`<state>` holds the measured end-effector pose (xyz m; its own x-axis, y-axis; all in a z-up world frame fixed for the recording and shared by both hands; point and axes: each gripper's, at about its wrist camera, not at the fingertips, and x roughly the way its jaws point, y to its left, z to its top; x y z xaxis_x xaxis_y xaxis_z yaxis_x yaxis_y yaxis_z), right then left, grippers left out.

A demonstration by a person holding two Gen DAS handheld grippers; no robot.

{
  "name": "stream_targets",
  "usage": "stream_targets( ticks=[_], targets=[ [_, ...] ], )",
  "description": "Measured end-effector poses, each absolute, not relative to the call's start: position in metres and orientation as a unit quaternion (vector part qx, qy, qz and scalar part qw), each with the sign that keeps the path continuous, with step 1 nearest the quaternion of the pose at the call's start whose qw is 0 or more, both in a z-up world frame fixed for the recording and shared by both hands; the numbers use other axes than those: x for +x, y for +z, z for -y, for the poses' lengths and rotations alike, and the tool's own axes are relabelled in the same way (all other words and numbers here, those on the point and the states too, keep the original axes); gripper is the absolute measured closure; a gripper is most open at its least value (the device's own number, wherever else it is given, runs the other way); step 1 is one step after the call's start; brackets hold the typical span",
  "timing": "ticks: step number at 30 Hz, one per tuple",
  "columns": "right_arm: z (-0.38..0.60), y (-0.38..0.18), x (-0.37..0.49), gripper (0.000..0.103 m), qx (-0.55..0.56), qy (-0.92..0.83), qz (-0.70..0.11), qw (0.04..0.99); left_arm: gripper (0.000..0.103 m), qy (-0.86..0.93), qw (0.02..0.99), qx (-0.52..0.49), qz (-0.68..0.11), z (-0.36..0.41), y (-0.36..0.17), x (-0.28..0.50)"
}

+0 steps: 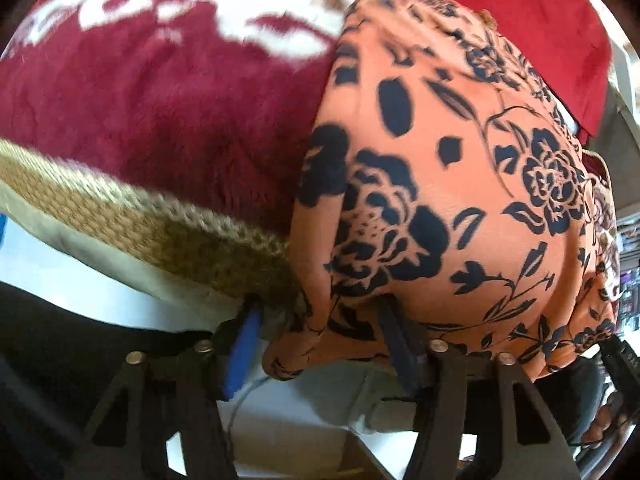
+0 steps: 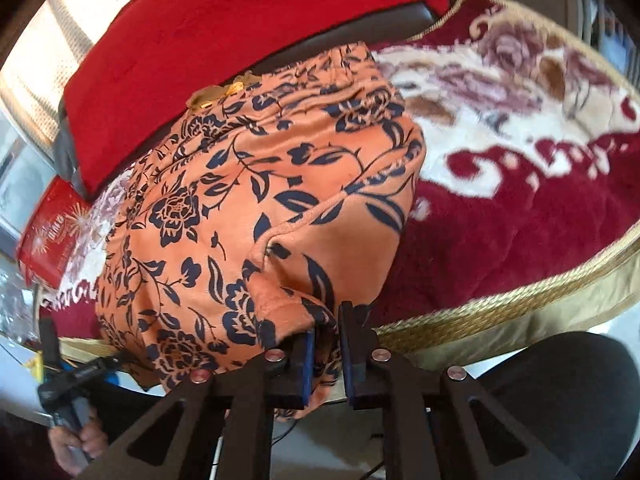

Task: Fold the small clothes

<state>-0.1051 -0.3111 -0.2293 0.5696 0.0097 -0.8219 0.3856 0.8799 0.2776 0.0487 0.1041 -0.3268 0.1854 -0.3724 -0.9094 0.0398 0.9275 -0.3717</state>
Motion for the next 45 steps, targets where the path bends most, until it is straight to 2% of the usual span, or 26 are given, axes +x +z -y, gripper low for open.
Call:
stream_targets(
  ticks=[2, 3, 4, 5, 6, 8, 9, 15, 16, 18, 19, 20, 22, 23, 24, 28, 34, 38, 40, 45],
  targets=[
    [0.308, -0.233, -0.102, 0.074, 0.229, -0.108, -0.454, 0.854, 0.043, -0.142, 0.749, -0.146, -0.631, -0.106, -0.332, 0.051],
    [0.305, -0.234, -0.1, 0.072, 0.234, -0.098, -0.453, 0.854, 0.044, -0.146, 0.746, -0.152, -0.631, -0.108, -0.334, 0.054],
    [0.3, -0.234, -0.098, 0.064, 0.236, -0.086, -0.454, 0.855, 0.056, -0.153, 0.745, -0.159, -0.63, -0.109, -0.334, 0.055],
    [0.296, -0.235, -0.094, 0.043, 0.234, -0.078, -0.454, 0.856, 0.07, -0.167, 0.74, -0.168, -0.629, -0.108, -0.335, 0.056],
    [0.292, -0.235, -0.093, 0.035, 0.231, -0.077, -0.452, 0.858, 0.075, -0.173, 0.738, -0.168, -0.63, -0.11, -0.336, 0.056],
    [0.283, -0.237, -0.087, 0.032, 0.207, -0.092, -0.448, 0.865, 0.089, -0.172, 0.744, -0.153, -0.627, -0.106, -0.334, 0.056],
    [0.28, -0.239, -0.081, 0.032, 0.2, -0.091, -0.452, 0.864, 0.093, -0.174, 0.745, -0.151, -0.626, -0.104, -0.333, 0.056],
    [0.249, -0.245, -0.061, 0.032, 0.15, -0.089, -0.488, 0.855, 0.095, -0.197, 0.751, -0.153, -0.612, -0.096, -0.322, 0.053],
    [0.247, -0.249, -0.059, 0.033, 0.148, -0.091, -0.494, 0.852, 0.092, -0.2, 0.748, -0.155, -0.614, -0.1, -0.324, 0.052],
    [0.24, -0.257, -0.054, 0.037, 0.125, -0.097, -0.507, 0.847, 0.078, -0.201, 0.736, -0.163, -0.626, -0.096, -0.332, 0.053],
    [0.235, -0.258, -0.053, 0.045, 0.1, -0.101, -0.507, 0.85, 0.07, -0.202, 0.729, -0.164, -0.633, -0.096, -0.337, 0.053],
    [0.233, -0.257, -0.053, 0.062, 0.088, -0.097, -0.505, 0.853, 0.07, -0.201, 0.725, -0.16, -0.639, -0.094, -0.341, 0.051],
    [0.231, -0.254, -0.055, 0.084, 0.082, -0.081, -0.503, 0.857, 0.074, -0.199, 0.728, -0.147, -0.64, -0.091, -0.342, 0.049],
    [0.234, -0.251, -0.057, 0.092, 0.089, -0.073, -0.5, 0.858, 0.09, -0.202, 0.73, -0.147, -0.636, -0.089, -0.34, 0.049],
    [0.24, -0.248, -0.06, 0.093, 0.106, -0.064, -0.497, 0.859, 0.095, -0.204, 0.732, -0.145, -0.633, -0.087, -0.338, 0.048],
    [0.283, -0.234, -0.078, 0.094, 0.228, -0.031, -0.469, 0.853, 0.095, -0.213, 0.745, -0.153, -0.613, -0.089, -0.323, 0.045],
    [0.345, -0.221, -0.102, 0.094, 0.334, -0.044, -0.431, 0.837, 0.095, -0.258, 0.762, -0.16, -0.572, -0.098, -0.29, 0.037],
    [0.372, -0.232, -0.108, 0.094, 0.392, -0.048, -0.419, 0.818, 0.095, -0.246, 0.75, -0.153, -0.595, -0.094, -0.297, 0.039],
    [0.381, -0.239, -0.113, 0.094, 0.427, -0.033, -0.411, 0.805, 0.091, -0.235, 0.74, -0.158, -0.61, -0.097, -0.306, 0.041],
    [0.383, -0.242, -0.111, 0.094, 0.501, 0.041, -0.374, 0.779, 0.095, -0.243, 0.736, -0.177, -0.606, -0.106, -0.307, 0.042]
  ],
)
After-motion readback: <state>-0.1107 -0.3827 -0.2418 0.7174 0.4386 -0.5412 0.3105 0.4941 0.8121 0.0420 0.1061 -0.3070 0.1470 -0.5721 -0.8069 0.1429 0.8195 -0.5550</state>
